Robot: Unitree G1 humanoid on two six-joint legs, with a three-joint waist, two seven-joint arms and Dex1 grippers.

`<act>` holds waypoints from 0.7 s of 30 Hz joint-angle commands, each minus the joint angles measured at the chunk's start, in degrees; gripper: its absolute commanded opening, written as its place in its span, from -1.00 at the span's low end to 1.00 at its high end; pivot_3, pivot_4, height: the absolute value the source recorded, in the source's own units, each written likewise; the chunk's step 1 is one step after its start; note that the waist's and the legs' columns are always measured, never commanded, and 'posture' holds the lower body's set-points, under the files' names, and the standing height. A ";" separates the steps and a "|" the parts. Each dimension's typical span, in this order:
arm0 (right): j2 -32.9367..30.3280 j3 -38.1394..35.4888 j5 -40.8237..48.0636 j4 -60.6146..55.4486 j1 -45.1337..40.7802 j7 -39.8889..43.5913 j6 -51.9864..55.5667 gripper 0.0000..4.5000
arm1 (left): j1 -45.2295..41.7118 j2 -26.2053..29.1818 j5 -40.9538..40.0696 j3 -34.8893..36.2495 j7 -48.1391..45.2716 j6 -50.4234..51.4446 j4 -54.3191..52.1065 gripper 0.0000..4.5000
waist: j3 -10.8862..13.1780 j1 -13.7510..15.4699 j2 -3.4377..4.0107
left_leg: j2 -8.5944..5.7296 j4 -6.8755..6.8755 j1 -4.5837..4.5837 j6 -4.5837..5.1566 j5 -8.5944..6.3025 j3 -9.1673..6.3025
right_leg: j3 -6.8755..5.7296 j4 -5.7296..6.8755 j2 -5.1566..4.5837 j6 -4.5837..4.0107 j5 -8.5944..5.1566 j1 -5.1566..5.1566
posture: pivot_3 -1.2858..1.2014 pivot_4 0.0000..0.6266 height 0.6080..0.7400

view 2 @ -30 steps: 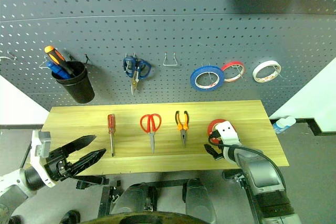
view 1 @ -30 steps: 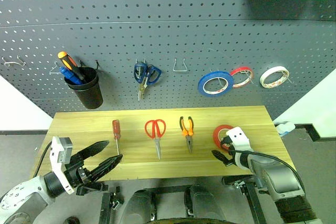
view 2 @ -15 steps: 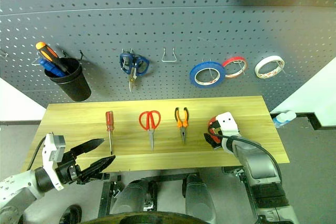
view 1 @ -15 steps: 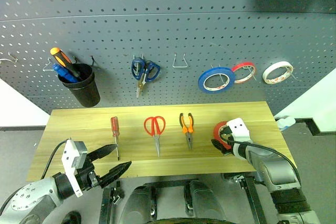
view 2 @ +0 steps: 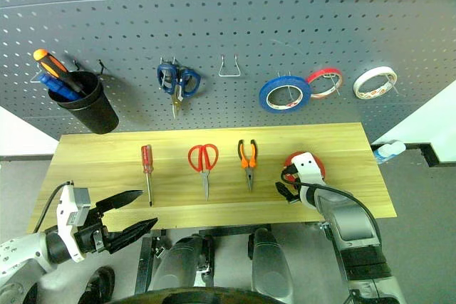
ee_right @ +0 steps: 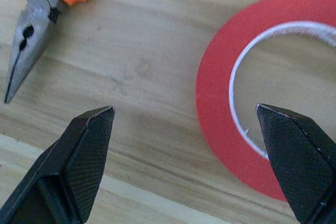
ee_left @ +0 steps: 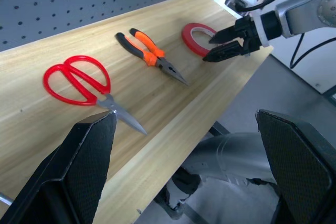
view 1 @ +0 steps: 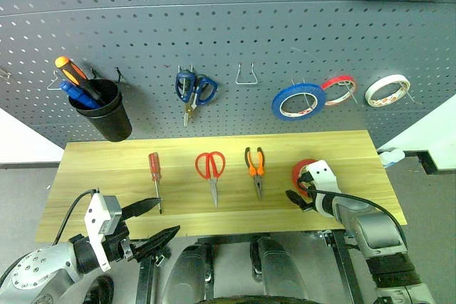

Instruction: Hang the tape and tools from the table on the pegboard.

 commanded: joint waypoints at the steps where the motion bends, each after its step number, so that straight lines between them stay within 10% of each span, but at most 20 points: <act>1: -0.78 -1.20 -0.18 -0.44 0.24 -0.42 0.39 1.00 | 0.17 0.48 -0.16 1.45 -0.69 -0.63 -2.09 0.97 | 0.27 0.00 0.00 | 0.00 0.00 0.00 0.00 0.00 0.00 | 0.00 0.00 0.00 0.00 0.00 0.00 | 0.02 -0.18 0.93; 11: -0.98 -0.34 -1.38 4.86 -2.37 -1.29 -1.12 1.00 | -0.46 0.34 -0.44 1.00 -0.47 -0.06 -2.79 0.97 | 1.06 -0.06 -0.02 | 0.00 0.00 -0.05 -0.01 0.00 0.00 | -0.02 -0.01 0.00 0.00 0.00 -0.06 | 0.03 -0.15 0.93; 21: -1.55 2.05 -3.10 5.21 -2.32 -0.27 -2.61 -0.25 | -0.07 0.34 0.29 0.25 -0.48 -0.13 -3.64 1.00 | 1.58 -0.06 -0.16 | 0.00 -0.03 -0.06 -0.01 0.00 0.00 | -0.02 -0.01 -0.01 0.00 0.00 -0.09 | 0.03 -0.12 0.93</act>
